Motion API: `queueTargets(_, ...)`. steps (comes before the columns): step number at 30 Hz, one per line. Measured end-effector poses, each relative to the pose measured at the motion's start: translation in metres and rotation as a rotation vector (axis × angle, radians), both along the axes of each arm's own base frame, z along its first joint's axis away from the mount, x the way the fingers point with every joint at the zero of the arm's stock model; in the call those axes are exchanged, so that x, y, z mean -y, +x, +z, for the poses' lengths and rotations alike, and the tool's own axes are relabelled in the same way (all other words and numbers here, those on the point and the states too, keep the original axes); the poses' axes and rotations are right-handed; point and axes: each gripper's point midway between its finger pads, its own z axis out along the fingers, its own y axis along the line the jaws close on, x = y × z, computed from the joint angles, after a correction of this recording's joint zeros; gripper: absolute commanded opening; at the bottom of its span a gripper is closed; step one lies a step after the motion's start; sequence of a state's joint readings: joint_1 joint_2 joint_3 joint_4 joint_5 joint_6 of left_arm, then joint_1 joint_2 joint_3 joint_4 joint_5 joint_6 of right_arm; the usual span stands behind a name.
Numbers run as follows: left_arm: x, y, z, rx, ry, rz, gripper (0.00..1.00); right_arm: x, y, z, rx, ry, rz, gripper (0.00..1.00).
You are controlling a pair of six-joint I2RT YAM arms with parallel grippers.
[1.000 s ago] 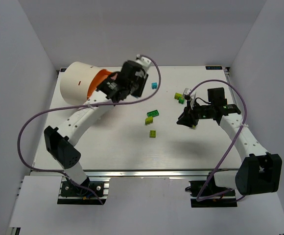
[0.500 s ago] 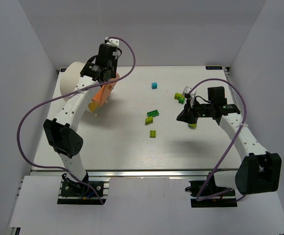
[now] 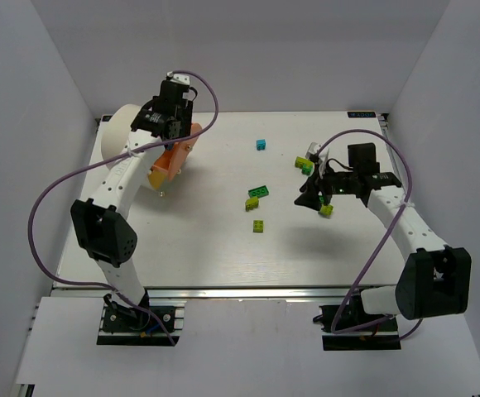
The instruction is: Sort the legos into containers by color
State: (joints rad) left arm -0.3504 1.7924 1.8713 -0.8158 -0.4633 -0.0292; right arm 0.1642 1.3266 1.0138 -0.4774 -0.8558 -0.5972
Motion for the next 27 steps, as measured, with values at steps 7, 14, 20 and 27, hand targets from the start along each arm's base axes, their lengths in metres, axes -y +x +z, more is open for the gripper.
queueTargets(7,0.006,0.001,0.012,0.034,-0.047,-0.002,0.79,-0.012,0.04,0.002,0.019,-0.006,-0.08,0.59)
queueTargets(14,0.048,0.008,0.045,0.116,-0.25,-0.132,0.27,-0.023,0.076,0.007,0.013,-0.005,-0.177,0.49)
queueTargets(20,0.136,0.009,0.071,0.148,-0.558,-0.412,0.39,-0.016,0.091,0.011,-0.008,0.006,-0.302,0.0)
queueTargets(27,0.23,0.04,0.027,0.073,-0.756,-0.527,0.68,-0.005,0.103,0.009,-0.052,0.005,-0.449,0.44)
